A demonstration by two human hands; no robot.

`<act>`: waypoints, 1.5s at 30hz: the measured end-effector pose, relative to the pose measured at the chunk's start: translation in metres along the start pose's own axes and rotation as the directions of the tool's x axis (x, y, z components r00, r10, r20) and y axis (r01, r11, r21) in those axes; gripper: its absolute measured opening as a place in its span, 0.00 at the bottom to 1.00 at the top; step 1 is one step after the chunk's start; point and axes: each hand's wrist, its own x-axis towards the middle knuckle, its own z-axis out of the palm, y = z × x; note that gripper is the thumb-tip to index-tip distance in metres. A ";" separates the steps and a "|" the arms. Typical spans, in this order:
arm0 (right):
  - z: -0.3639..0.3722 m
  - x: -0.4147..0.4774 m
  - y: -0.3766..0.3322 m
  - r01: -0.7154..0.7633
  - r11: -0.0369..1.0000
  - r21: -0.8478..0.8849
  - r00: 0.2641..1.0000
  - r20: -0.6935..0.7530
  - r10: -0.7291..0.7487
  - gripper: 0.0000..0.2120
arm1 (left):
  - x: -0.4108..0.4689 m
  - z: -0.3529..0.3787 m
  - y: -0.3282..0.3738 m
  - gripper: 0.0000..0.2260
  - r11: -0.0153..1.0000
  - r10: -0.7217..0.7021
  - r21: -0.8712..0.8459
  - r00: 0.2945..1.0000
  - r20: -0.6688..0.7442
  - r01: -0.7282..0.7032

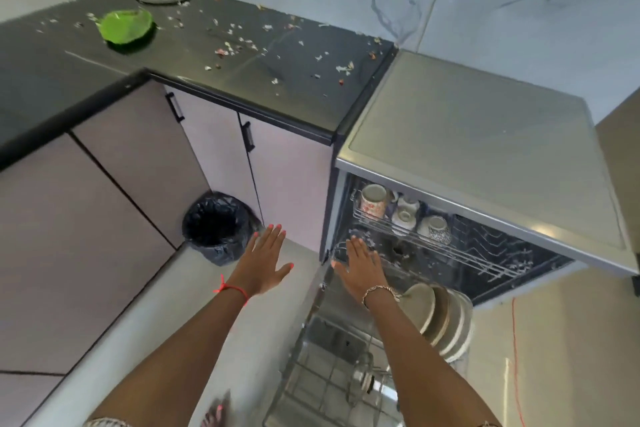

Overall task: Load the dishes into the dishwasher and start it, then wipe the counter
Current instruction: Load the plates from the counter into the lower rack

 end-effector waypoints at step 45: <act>-0.171 0.429 -0.440 0.322 0.909 -0.265 0.900 -0.214 -0.381 0.27 | 0.206 -0.227 -0.517 0.30 0.944 -0.321 -0.198 0.880 -0.350 0.266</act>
